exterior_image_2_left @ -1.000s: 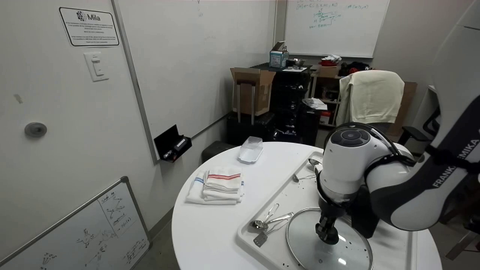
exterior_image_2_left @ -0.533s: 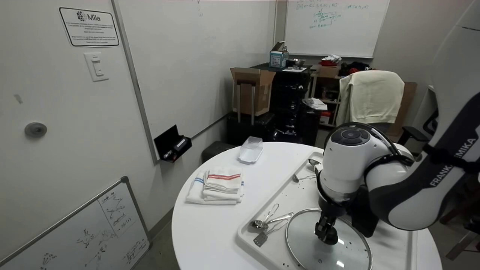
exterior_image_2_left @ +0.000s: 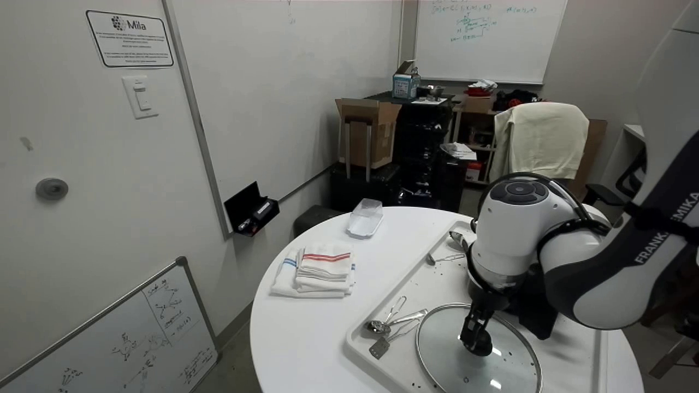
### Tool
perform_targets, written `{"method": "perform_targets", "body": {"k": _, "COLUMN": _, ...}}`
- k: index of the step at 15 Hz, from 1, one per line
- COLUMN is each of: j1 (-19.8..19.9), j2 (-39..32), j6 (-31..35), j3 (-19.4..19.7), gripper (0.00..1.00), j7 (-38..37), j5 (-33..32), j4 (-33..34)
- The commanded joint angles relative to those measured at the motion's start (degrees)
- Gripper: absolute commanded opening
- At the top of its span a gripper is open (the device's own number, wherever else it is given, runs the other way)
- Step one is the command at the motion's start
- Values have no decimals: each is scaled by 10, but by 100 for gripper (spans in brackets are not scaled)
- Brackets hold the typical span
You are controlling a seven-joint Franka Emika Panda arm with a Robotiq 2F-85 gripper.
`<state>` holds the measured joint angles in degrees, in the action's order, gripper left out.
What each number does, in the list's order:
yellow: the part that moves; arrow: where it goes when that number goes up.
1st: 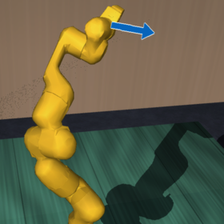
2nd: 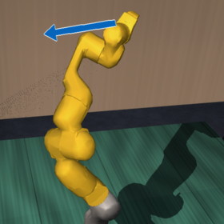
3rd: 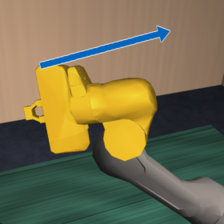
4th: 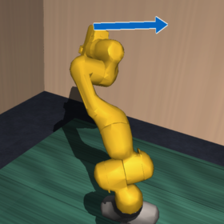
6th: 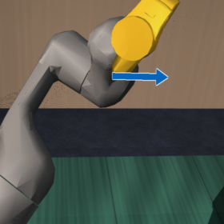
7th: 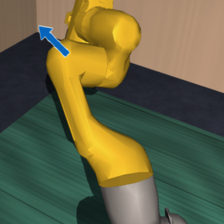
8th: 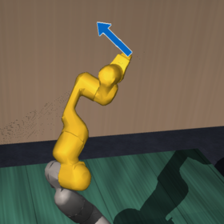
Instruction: Uncover the pot
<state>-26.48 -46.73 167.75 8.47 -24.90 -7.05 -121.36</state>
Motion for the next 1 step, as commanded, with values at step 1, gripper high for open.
{"method": "perform_targets", "body": {"k": 1, "j1": 13, "j2": 59, "j6": 29, "j3": -8, "gripper": 100, "j7": 41, "j5": 11, "j4": -66}}
